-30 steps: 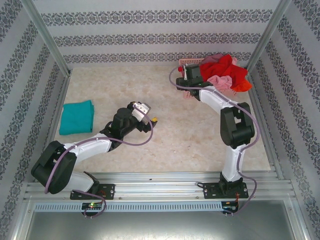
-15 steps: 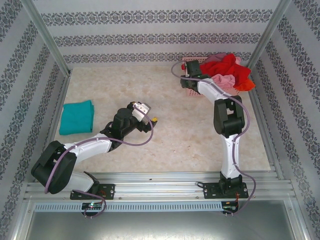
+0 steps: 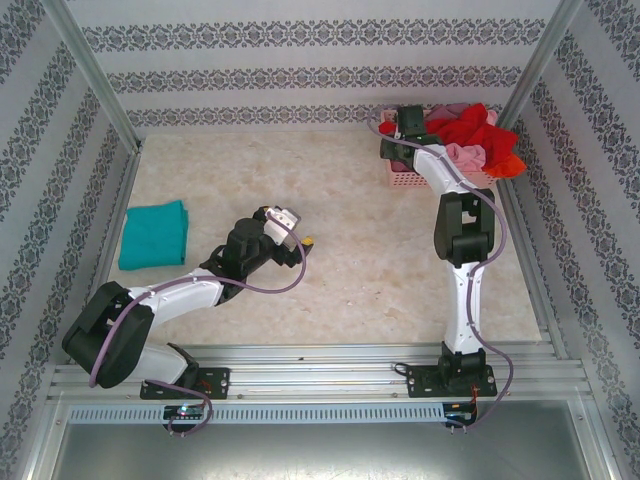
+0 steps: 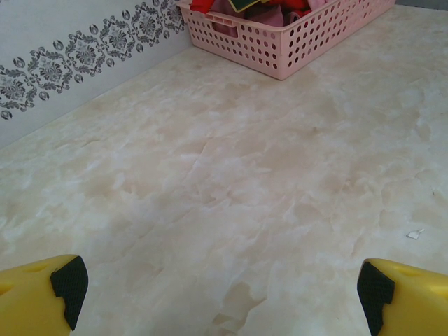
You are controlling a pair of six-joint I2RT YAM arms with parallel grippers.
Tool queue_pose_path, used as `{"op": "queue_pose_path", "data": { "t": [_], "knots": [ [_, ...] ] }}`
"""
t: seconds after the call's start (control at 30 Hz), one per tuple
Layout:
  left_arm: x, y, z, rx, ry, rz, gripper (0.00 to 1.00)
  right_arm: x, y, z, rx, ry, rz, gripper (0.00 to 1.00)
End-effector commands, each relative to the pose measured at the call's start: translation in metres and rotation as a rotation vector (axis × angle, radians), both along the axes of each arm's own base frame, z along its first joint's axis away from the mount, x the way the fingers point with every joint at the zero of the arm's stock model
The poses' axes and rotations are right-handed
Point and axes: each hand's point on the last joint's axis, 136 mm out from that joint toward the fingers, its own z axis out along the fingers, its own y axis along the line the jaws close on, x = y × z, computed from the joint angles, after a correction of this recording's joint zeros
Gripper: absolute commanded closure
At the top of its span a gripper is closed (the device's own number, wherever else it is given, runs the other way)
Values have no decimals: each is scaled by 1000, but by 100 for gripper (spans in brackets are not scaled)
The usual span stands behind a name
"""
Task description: Fold and stack the t-shirts
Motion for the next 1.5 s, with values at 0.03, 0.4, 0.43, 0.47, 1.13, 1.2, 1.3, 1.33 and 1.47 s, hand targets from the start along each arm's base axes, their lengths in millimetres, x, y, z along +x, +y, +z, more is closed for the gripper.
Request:
{"op": "queue_pose_path", "data": {
  "t": [0.03, 0.4, 0.43, 0.47, 1.13, 1.2, 1.3, 1.33, 1.47],
  "knots": [
    [-5, -8, 13, -35, -26, -18, 0, -3, -14, 45, 25, -98, -33, 34],
    [-9, -34, 17, -58, -31, -80, 0, -17, -131, 30, -48, -70, -308, 26],
    [-9, -36, 17, -66, -31, -83, 0, -18, -137, 25, -53, -56, -316, 26],
    [-9, -37, 15, -68, -29, -86, 0, -19, -142, 21, -58, -39, -322, 25],
    [-8, -36, 16, -53, -38, -71, 0, -18, -135, 82, -5, -94, -290, 100],
    [-7, -36, 18, -57, -43, -73, 0, -21, -132, 111, -19, -159, -284, 100],
    [-5, -38, 17, -58, -45, -75, 0, -26, -127, 150, -24, -252, -274, 100],
    [-5, -39, 17, -57, -44, -76, 0, -28, -125, 165, -23, -290, -268, 100],
    [-3, -40, 14, -64, -46, -73, 0, -40, -109, 218, -11, -446, -241, 100]
  ]
}}
